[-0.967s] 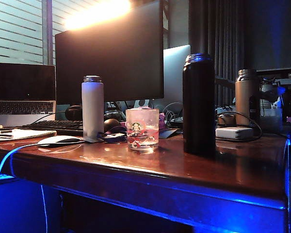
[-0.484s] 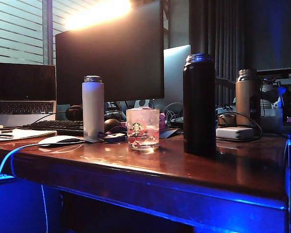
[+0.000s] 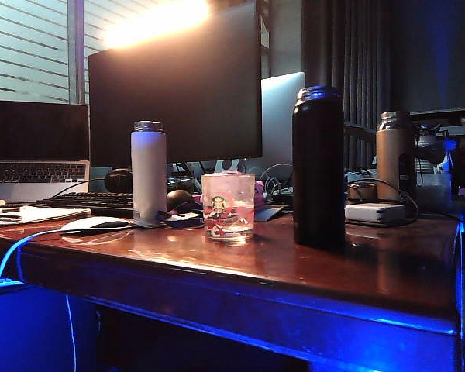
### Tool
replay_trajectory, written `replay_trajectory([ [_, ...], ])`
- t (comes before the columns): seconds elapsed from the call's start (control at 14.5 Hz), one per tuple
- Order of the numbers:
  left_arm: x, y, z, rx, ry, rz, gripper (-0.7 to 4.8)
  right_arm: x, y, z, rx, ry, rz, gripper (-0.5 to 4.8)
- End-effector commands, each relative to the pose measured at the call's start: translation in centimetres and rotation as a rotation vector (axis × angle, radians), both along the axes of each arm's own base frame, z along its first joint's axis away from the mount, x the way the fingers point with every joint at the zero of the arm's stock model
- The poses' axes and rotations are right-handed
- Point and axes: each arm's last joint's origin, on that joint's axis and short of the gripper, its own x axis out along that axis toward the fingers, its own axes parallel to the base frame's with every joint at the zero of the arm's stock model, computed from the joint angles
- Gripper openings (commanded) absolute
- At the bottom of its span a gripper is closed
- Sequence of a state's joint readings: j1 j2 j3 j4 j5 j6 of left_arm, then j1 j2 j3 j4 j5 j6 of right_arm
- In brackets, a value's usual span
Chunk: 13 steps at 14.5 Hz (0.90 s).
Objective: Pick up the black thermos, pour a little water from inside into the glass cup, then place the black thermos back on the table.
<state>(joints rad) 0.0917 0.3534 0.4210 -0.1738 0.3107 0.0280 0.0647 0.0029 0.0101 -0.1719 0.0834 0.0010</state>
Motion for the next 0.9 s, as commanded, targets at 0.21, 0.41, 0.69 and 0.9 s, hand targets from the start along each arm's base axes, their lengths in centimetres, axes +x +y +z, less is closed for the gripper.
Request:
replay_trajectory([
  [0.21,-1.4,0.3,-6.8,-0.137,0.016,0.157,-0.02,0.0,0.0,0.0,0.003,-0.008,0.001,-0.04],
  [0.41,-1.3,0.4,-9.1,-0.162,0.044,0.192,-0.02,0.0,0.0,0.0,0.003,-0.008,0.001,-0.04],
  [0.69,-1.2,0.4,-10.8,-0.161,0.062,0.196,-0.02,0.0,0.0,0.0,0.003,-0.008,0.002,-0.04],
  [0.9,-1.2,0.4,-11.2,-0.135,0.080,0.198,-0.02,0.0,0.0,0.0,0.003,-0.008,0.002,-0.04],
])
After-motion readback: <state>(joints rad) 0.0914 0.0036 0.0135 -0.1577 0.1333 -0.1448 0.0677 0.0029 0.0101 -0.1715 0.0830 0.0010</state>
